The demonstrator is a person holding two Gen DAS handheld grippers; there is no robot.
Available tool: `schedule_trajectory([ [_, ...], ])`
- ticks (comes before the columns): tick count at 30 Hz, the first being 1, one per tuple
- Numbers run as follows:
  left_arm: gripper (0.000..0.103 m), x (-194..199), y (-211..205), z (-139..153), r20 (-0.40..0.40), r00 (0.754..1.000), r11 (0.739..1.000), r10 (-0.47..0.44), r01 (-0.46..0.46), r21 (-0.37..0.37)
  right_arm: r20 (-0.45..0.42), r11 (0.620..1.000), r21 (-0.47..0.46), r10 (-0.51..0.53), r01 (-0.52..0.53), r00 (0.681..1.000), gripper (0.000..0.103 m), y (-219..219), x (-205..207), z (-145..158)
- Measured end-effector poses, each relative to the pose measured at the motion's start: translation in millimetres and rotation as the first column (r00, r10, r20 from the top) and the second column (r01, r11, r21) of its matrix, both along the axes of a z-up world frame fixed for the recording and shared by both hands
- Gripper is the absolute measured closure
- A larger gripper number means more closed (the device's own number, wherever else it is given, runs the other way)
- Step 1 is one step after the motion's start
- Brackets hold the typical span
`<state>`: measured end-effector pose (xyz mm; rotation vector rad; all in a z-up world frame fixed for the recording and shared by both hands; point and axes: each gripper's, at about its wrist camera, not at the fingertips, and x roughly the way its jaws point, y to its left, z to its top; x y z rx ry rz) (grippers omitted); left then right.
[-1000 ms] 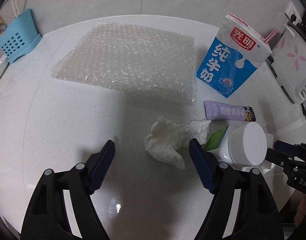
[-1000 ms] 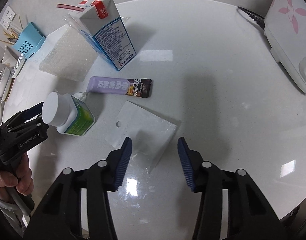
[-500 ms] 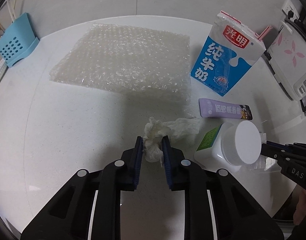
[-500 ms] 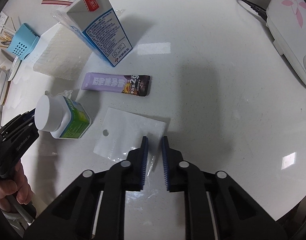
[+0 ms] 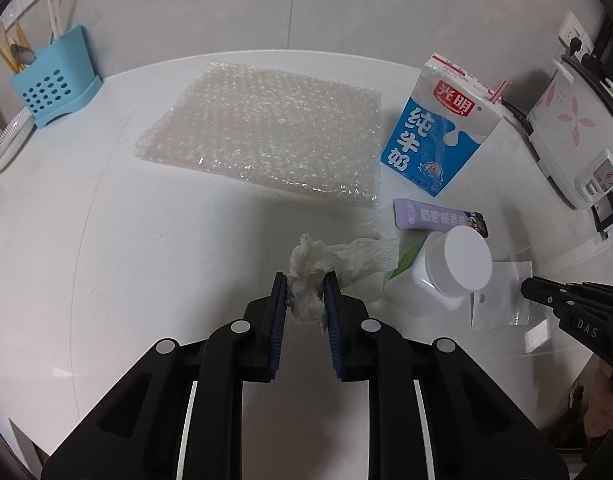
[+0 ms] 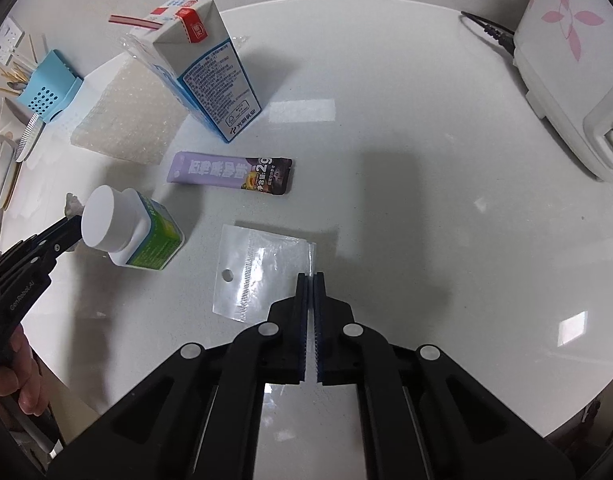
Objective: Collect trash
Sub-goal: 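Grasp the white tissue with the left gripper while the right grasps the clear plastic bag, then carry the tissue and plastic bag down over the green wastebasket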
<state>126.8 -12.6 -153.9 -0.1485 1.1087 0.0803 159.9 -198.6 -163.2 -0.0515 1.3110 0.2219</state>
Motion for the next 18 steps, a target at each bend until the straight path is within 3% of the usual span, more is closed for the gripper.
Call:
schedule_trajectory([
  [18, 0.085, -77.7, 4.8, 37.8, 0.050, 0.998, 0.999, -0.026, 0.027, -0.030, 0.130, 0.999, -0.012, -0.031, 0.032, 0.991, 0.101, -3.9, -66.7, 51.3],
])
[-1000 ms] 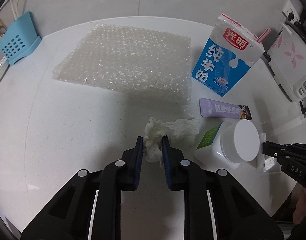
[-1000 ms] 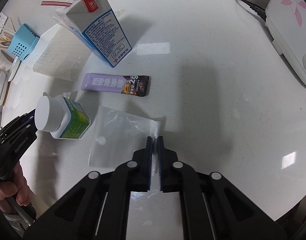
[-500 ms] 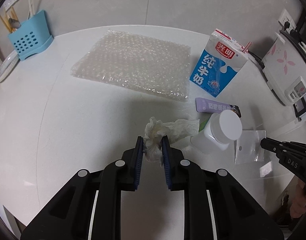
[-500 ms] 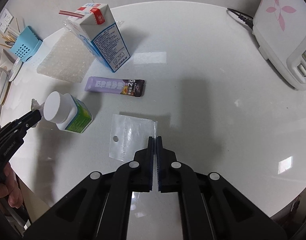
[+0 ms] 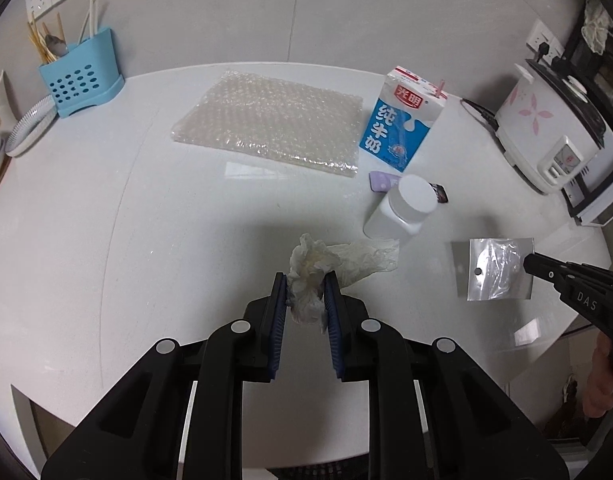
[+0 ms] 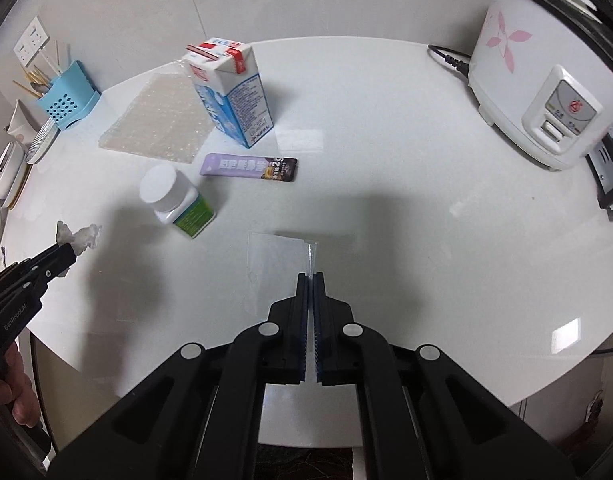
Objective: Collect trash
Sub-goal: 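Carry the tissue and plastic bag down over the green wastebasket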
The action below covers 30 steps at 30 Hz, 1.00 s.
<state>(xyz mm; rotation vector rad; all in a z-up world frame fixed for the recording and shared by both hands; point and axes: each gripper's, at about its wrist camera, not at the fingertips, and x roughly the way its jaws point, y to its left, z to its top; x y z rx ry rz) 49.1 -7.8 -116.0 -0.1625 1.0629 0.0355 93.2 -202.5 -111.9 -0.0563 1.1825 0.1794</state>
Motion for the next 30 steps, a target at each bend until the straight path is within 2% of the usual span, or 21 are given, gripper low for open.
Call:
schedule_trajectory([
  [14, 0.085, -76.9, 2.6, 12.0, 0.015, 0.998, 0.998, -0.065, 0.065, -0.022, 0.067, 1.000, 0.007, 0.030, -0.030, 0.997, 0.101, 31.7, -80.2, 26.9],
  [24, 0.085, -136.9, 2.2, 9.7, 0.010, 0.993, 0.992, -0.117, 0.117, -0.041, 0.070, 0.998, 0.026, 0.050, -0.052, 0.996, 0.101, 47.2, -137.8, 23.2],
  [30, 0.085, -170.8, -6.3, -8.1, -0.019, 0.987, 0.986, -0.158, 0.157, -0.048, 0.067, 0.994, 0.034, 0.099, -0.101, 0.993, 0.101, 55.8, -175.5, 11.2],
])
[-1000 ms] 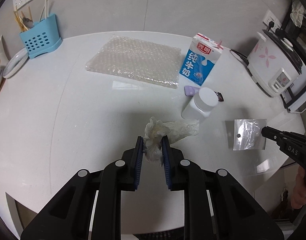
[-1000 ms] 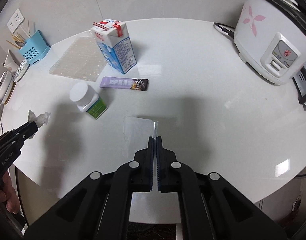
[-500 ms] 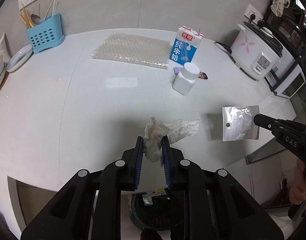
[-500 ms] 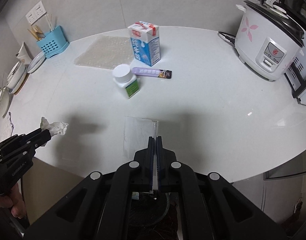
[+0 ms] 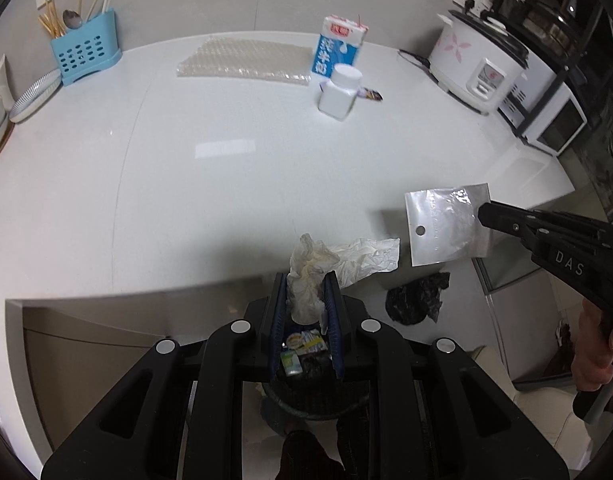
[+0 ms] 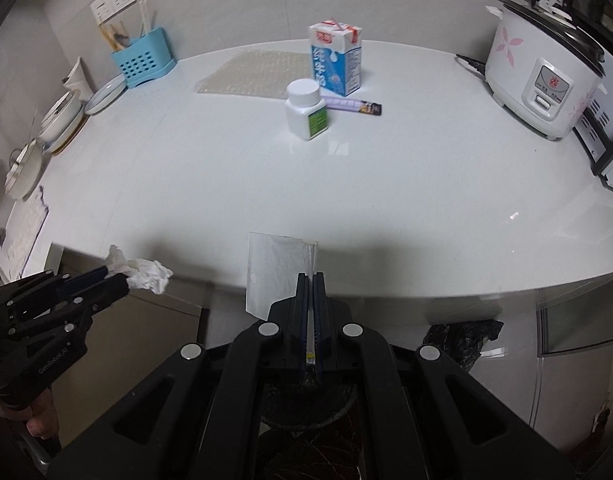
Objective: Collect trash
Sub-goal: 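Carry the tissue and plastic bag down over the green wastebasket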
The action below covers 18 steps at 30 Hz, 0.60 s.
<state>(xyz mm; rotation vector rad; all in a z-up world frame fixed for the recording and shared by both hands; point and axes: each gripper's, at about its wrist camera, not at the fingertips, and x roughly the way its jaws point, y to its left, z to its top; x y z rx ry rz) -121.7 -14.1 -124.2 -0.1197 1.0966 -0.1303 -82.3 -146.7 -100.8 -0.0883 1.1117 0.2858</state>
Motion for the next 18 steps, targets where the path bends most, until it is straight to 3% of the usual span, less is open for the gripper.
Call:
schedule_trajectory([
  [11, 0.085, -42.6, -1.6, -62.8, -0.080, 0.997, 1.000, -0.019, 0.019, -0.004, -0.044, 0.998, -0.018, 0.055, -0.055, 0.998, 0.101, 11.9, -45.1, -45.1],
  [18, 0.085, -57.4, 7.9, -102.2, -0.128, 0.992, 1.000, 0.004, -0.003, 0.010, -0.122, 0.997, -0.035, 0.062, -0.067, 0.991, 0.101, 13.9, -58.7, -104.2],
])
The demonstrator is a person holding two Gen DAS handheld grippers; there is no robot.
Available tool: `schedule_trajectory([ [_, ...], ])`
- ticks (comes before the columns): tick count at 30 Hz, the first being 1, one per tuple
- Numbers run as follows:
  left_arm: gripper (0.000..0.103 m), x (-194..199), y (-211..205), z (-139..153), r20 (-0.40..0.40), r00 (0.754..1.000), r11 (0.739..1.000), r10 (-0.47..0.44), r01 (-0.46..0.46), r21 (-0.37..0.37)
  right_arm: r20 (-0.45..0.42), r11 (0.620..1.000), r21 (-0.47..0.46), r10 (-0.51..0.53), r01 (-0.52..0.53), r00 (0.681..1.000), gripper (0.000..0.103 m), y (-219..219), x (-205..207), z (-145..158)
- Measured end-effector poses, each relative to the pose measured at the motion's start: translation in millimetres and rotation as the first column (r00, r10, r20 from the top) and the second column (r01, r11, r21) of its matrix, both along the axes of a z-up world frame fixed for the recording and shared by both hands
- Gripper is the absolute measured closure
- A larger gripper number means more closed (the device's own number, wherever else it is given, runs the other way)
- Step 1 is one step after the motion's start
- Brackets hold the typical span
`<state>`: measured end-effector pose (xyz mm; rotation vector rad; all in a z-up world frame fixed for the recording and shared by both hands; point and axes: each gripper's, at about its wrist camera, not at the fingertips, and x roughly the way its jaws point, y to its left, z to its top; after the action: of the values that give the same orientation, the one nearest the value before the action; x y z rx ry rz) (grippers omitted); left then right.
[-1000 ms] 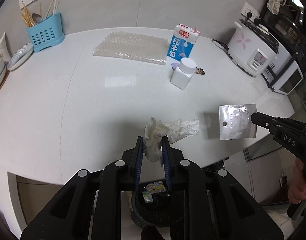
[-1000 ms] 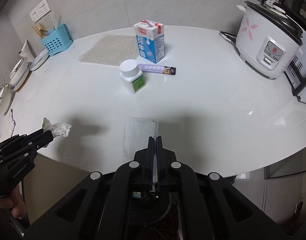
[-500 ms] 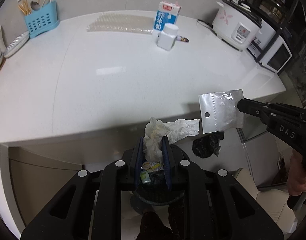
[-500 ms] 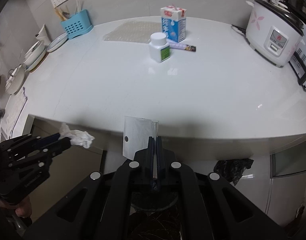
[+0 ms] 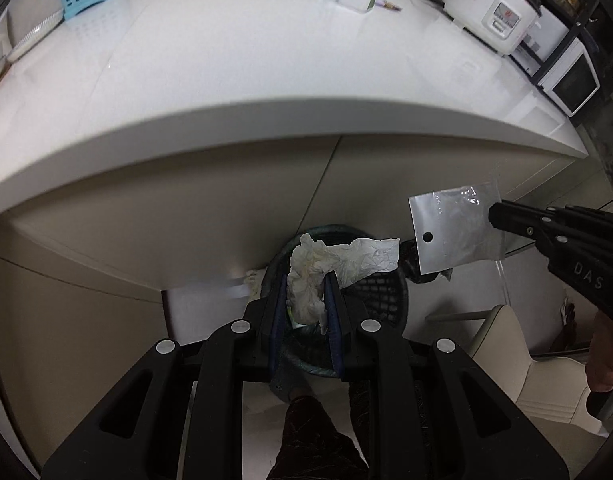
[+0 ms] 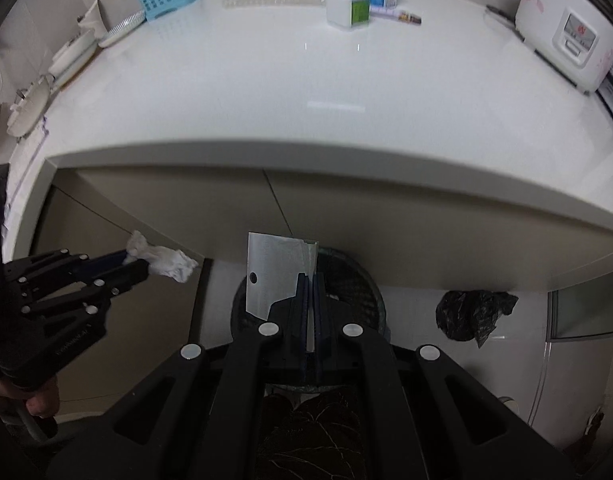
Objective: Collect trash
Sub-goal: 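Carry the tissue and plastic bag down over the green wastebasket, then open the right gripper to drop the plastic bag into the wastebasket, then open the left gripper to drop the tissue into the wastebasket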
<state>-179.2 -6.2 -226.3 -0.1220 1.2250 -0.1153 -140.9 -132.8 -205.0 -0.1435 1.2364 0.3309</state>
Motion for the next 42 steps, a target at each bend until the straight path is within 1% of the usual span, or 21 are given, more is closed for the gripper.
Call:
schedule_trajectory([
  [4, 0.085, -6.4, 4.8, -23.1, -0.034, 0.999, 1.000, 0.011, -0.010, 0.017, -0.046, 1.000, -0.031, 0.001, -0.002, 0.999, 0.101, 3.4, -3.6, -38.8],
  [6, 0.085, -7.9, 6.8, -32.0, -0.051, 0.999, 1.000, 0.017, -0.016, 0.018, -0.054, 0.999, -0.035, 0.008, -0.010, 0.998, 0.101, 6.1, -5.2, -51.7],
  [13, 0.085, -9.9, 7.2, -53.0, -0.098, 0.995, 0.999, 0.027, -0.024, 0.033, -0.092, 1.000, -0.027, 0.012, -0.014, 0.996, 0.101, 13.5, -5.8, -83.7],
  [15, 0.085, -9.6, 7.9, -55.3, -0.105, 0.994, 0.999, 0.025, -0.021, 0.035, -0.096, 0.999, -0.031, 0.011, -0.014, 0.995, 0.098, 14.1, -5.0, -89.1],
  [19, 0.085, -3.6, 4.8, -57.1, -0.113, 0.993, 0.999, 0.016, -0.011, 0.043, -0.110, 1.000, -0.021, 0.002, -0.005, 0.994, 0.097, 11.5, -3.5, -95.3],
  [23, 0.085, 2.0, -0.3, -58.2, -0.121, 0.993, 0.999, 0.009, -0.003, 0.046, -0.120, 1.000, -0.024, 0.005, -0.008, 0.993, 0.094, 9.4, -1.7, -99.3],
  [25, 0.085, 2.7, -3.1, -57.1, -0.123, 0.992, 0.999, 0.004, 0.001, 0.047, -0.122, 1.000, -0.024, 0.009, -0.012, 0.993, 0.090, 10.9, -1.6, -99.4],
  [27, 0.085, 4.8, -4.3, -56.4, -0.126, 0.992, 0.999, 0.004, 0.002, 0.047, -0.113, 1.000, -0.026, 0.013, -0.016, 0.993, 0.078, 11.6, -1.7, -97.3],
  [28, 0.085, 5.9, -4.8, -57.3, -0.130, 0.991, 0.999, 0.005, 0.002, 0.047, -0.111, 1.000, -0.026, 0.013, -0.016, 0.994, 0.076, 11.3, -1.2, -96.6],
  [29, 0.085, 6.3, -5.1, -58.5, -0.133, 0.991, 0.999, 0.003, 0.003, 0.046, -0.109, 1.000, -0.026, 0.012, -0.015, 0.994, 0.069, 10.5, -0.6, -95.9],
  [31, 0.085, 6.5, -4.5, -61.2, -0.139, 0.990, 0.999, -0.002, 0.008, 0.045, -0.104, 1.000, -0.028, 0.011, -0.014, 0.995, 0.062, 6.8, 0.7, -94.8],
  [32, 0.085, 7.2, -5.1, -63.0, -0.142, 0.990, 0.999, -0.003, 0.010, 0.043, -0.097, 0.999, -0.031, 0.010, -0.013, 0.995, 0.054, 5.0, 1.1, -93.3],
  [33, 0.085, 8.0, -5.8, -64.0, -0.144, 0.990, 0.999, -0.005, 0.011, 0.041, -0.088, 0.999, -0.031, 0.010, -0.012, 0.996, 0.050, 2.0, 1.2, -91.2],
  [34, 0.085, 9.3, -6.7, -66.0, -0.148, 0.989, 0.999, -0.007, 0.013, 0.039, -0.083, 1.000, -0.030, 0.009, -0.011, 0.996, 0.048, -0.8, 1.4, -89.4],
  [36, 0.085, 10.4, -9.9, -71.6, -0.154, 0.988, 0.999, -0.010, 0.016, 0.036, -0.073, 1.000, -0.029, 0.001, -0.003, 0.997, 0.038, -8.4, 1.8, -84.5],
  [37, 0.085, 11.9, -11.9, -74.6, -0.161, 0.987, 0.999, -0.012, 0.018, 0.034, -0.069, 1.000, -0.026, -0.002, 0.000, 0.998, 0.037, -12.6, 2.6, -82.8],
  [39, 0.085, 13.1, -14.8, -81.9, -0.170, 0.985, 0.999, -0.015, 0.020, 0.027, -0.061, 0.999, -0.030, -0.014, 0.012, 0.998, 0.031, -22.1, 2.9, -78.9],
  [42, 0.085, 15.8, -24.4, -92.7, -0.180, 0.983, 0.999, -0.027, 0.031, 0.023, -0.054, 0.999, -0.035, -0.035, 0.034, 0.998, 0.025, -33.9, 4.4, -74.5],
])
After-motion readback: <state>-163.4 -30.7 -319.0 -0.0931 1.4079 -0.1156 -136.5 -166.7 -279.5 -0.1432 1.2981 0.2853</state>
